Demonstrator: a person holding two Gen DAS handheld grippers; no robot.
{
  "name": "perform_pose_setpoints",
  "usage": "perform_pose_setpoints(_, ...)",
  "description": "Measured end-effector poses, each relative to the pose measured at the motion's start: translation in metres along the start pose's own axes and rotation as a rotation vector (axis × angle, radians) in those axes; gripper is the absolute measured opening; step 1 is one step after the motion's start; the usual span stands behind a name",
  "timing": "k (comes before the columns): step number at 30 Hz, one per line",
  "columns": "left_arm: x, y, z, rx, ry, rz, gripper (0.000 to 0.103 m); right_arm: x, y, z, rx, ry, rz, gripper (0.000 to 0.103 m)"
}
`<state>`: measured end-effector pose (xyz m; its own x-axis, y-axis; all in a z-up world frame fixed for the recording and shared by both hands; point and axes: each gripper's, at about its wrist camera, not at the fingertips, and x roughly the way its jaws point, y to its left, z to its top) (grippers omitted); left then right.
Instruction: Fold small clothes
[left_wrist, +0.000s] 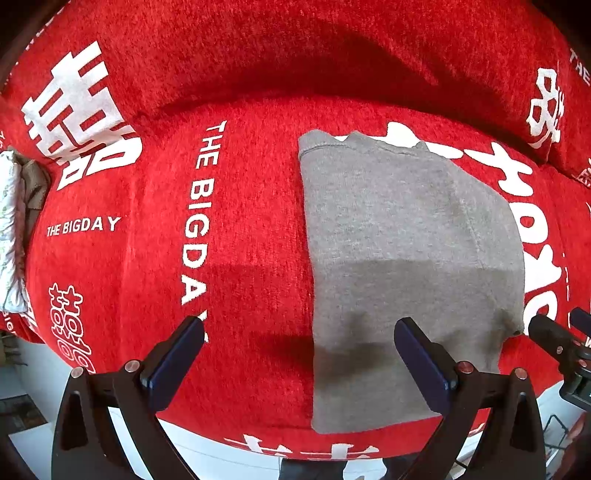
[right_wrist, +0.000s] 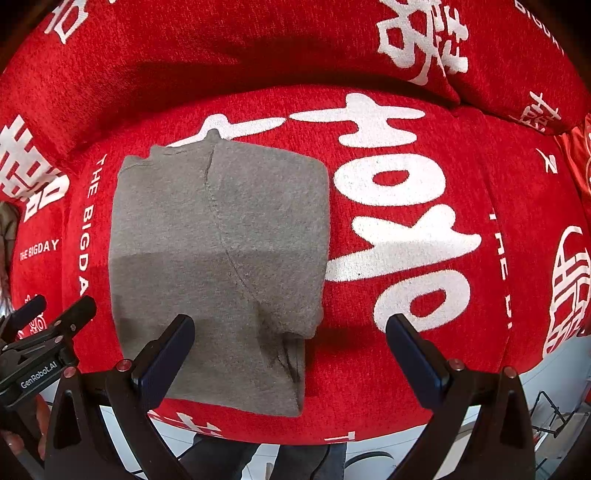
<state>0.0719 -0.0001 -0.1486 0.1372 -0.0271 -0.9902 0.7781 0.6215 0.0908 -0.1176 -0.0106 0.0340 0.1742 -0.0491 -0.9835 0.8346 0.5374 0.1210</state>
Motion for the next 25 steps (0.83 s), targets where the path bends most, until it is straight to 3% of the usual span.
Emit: perform_pose_setpoints(25, 0.0003, 0.0033, 0.0023, 0.01, -0.035, 0.022, 0.103, 0.0051, 0.007, 0.0004, -0.005, 0.002, -0.024, 0.103)
